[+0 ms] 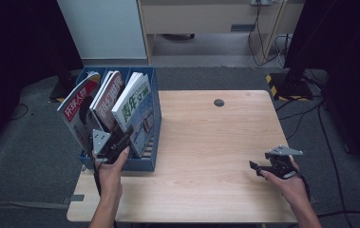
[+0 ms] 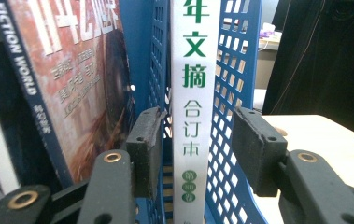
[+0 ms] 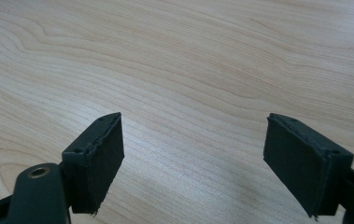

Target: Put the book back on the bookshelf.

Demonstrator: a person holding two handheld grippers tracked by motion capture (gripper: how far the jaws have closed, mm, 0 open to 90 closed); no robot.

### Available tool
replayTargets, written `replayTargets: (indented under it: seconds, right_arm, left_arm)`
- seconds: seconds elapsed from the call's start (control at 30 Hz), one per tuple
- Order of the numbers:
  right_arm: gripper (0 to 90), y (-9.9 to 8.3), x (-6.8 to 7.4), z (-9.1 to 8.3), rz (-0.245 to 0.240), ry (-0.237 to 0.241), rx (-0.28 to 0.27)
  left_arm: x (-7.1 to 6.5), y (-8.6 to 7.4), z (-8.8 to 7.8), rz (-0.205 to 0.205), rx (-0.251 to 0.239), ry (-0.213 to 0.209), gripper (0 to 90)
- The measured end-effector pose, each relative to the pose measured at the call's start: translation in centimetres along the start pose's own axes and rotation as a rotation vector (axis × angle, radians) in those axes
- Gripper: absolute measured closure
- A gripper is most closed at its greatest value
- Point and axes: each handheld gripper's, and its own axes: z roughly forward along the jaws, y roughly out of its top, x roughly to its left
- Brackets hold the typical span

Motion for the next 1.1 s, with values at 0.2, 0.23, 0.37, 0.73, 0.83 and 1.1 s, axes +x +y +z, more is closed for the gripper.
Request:
replayTargets:
  seconds: [0.2,0.23,0.37,0.73,0.83,1.1]
  right_arm:
    - [19.5,0.0,-0.1,0.1,-0.004,0.004,0.010]
    - [19.3,0.0,-0.1,0.1,-0.010,0.005,0.014]
    - [19.2,0.0,-0.2,0.1,-0.001,0.010,0.015]
    - [18.6,0.0,-0.2,0.0,-0.002,0.011,0.012]
    - [18.5,0.0,-0.2,0.0,-0.001,0.013,0.013]
    - [18.3,0.0,-0.2,-0.1,0.005,0.012,0.009]
  left_arm:
    - [-0.1,-0.3,-0.9,0.006,0.005,-0.001,52.2]
    - [0.0,-0.4,-1.0,0.012,0.007,0.007,51.9]
    - [0.0,-0.7,-1.7,0.015,0.023,0.007,51.5]
    - [-0.8,-1.3,-2.9,0.042,0.047,-0.031,49.1]
    - [-1.2,-1.3,-2.7,0.049,0.050,-0.048,48.2]
    - [-2.0,-1.6,-2.0,0.073,0.089,-0.087,41.4]
